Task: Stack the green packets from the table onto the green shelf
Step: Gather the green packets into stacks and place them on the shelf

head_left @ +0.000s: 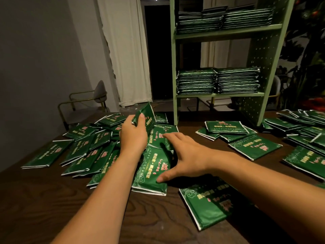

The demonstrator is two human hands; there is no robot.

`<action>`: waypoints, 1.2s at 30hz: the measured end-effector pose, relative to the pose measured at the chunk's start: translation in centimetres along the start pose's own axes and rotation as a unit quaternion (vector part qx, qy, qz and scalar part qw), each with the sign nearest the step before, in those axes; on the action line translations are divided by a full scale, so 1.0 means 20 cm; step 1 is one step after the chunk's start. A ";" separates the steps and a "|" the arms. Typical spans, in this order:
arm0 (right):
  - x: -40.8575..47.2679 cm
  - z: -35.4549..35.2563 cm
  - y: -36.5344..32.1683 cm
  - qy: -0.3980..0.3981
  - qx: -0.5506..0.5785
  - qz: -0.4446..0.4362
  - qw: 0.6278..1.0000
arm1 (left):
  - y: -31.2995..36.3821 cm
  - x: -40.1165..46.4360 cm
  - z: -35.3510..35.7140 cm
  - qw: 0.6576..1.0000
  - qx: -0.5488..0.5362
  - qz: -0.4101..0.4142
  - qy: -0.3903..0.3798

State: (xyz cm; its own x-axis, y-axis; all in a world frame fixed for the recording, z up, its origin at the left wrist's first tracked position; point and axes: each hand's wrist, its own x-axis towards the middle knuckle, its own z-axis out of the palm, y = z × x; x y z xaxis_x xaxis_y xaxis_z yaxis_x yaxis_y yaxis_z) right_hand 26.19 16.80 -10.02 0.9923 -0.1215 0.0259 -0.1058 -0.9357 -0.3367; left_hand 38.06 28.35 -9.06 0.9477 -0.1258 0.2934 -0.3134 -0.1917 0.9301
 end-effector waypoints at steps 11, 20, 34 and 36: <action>0.09 -0.02 0.01 0.063 0.082 0.078 0.992 | 0.01 0.01 0.01 0.998 0.055 -0.027 -0.020; 0.11 0.01 0.03 0.125 0.214 0.125 0.961 | 0.00 0.00 0.01 0.997 0.054 -0.045 -0.042; -0.01 -0.03 0.25 0.297 0.278 0.145 0.902 | 0.01 -0.03 0.06 0.993 0.001 -0.049 -0.106; -0.07 -0.06 0.30 0.323 0.276 0.154 0.892 | 0.01 -0.04 0.06 0.993 -0.016 -0.044 -0.106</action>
State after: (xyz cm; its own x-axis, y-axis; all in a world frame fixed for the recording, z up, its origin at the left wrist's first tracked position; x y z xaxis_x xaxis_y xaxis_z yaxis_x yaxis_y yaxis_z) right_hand 24.07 10.95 -10.98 0.6585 -0.6768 0.3290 -0.1424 -0.5414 -0.8286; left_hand 37.29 27.26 -9.43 0.9361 -0.3131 0.1604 -0.2246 -0.1810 0.9575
